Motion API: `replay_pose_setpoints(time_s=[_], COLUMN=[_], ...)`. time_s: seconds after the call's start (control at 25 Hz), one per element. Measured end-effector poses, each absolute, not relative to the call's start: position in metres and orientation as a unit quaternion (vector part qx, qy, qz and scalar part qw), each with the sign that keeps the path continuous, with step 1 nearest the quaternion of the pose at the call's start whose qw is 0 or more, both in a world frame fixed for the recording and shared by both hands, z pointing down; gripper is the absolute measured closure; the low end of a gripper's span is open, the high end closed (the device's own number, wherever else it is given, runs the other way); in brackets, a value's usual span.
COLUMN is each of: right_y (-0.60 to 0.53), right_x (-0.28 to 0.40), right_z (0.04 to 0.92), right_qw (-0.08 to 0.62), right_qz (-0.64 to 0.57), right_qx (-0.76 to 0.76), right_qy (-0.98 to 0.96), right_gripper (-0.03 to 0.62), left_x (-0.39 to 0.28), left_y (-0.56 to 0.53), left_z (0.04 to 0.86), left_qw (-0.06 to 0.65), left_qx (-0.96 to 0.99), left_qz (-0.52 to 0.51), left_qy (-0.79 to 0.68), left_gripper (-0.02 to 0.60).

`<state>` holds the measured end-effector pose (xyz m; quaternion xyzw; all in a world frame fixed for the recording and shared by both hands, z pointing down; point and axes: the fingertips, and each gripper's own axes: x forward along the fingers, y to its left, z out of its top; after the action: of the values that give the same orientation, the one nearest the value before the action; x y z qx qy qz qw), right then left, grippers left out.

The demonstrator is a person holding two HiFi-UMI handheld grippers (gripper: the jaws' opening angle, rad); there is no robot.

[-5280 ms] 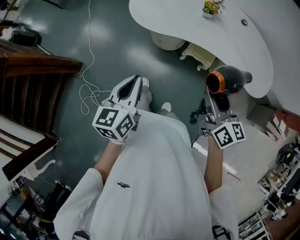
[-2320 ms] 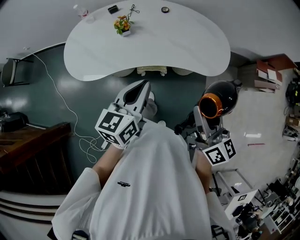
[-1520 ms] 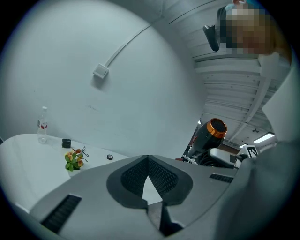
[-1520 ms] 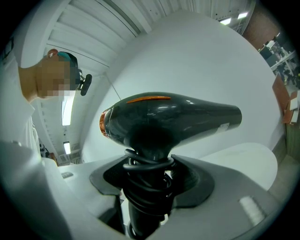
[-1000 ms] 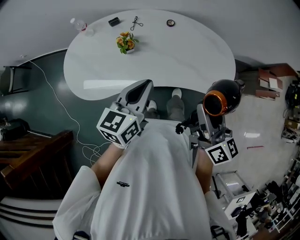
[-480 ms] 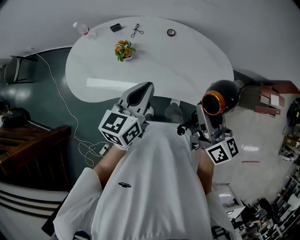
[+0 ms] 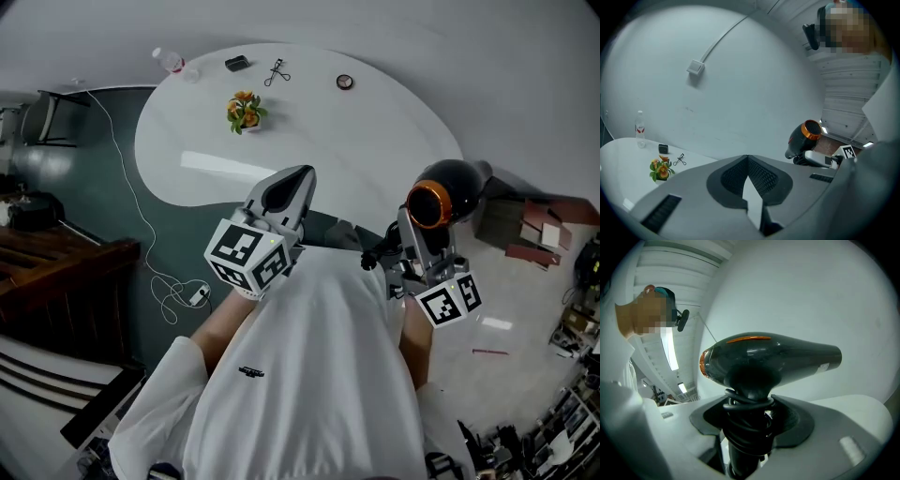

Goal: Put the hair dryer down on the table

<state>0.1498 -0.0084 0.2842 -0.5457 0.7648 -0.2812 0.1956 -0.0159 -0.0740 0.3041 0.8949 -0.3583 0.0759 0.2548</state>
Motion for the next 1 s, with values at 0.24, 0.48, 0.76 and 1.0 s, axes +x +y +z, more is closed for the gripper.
replay_pose_setpoints(time_s=[0.24,0.48,0.76,1.0], right_y=[-0.03,-0.046,-0.059,-0.072], right_x=[0.169,0.185,0.197,0.203], right_z=[0.297,0.315,0.342,0.37], right_qw=[0.181,0.163,0.14,0.092], right_qz=[-0.3,-0.32,-0.334,-0.338], right_qx=[-0.52,-0.501,-0.495,-0.493], right_qy=[0.779,0.787,0.79,0.796], right_gripper=[0.31,0.31,0.31,0.31], left_x=[0.003,0.02,0.035,0.047], left_y=[-0.087,-0.089,-0.097,-0.106], left_z=[0.312,0.328,0.347,0.364], left_qw=[0.258,0.271,0.281,0.287], left_qx=[0.884,0.872,0.863,0.86], left_qz=[0.08,0.091,0.106,0.121], left_qy=[-0.382,-0.397,-0.407,-0.404], left_gripper=[0.572,0.572,0.572,0.572])
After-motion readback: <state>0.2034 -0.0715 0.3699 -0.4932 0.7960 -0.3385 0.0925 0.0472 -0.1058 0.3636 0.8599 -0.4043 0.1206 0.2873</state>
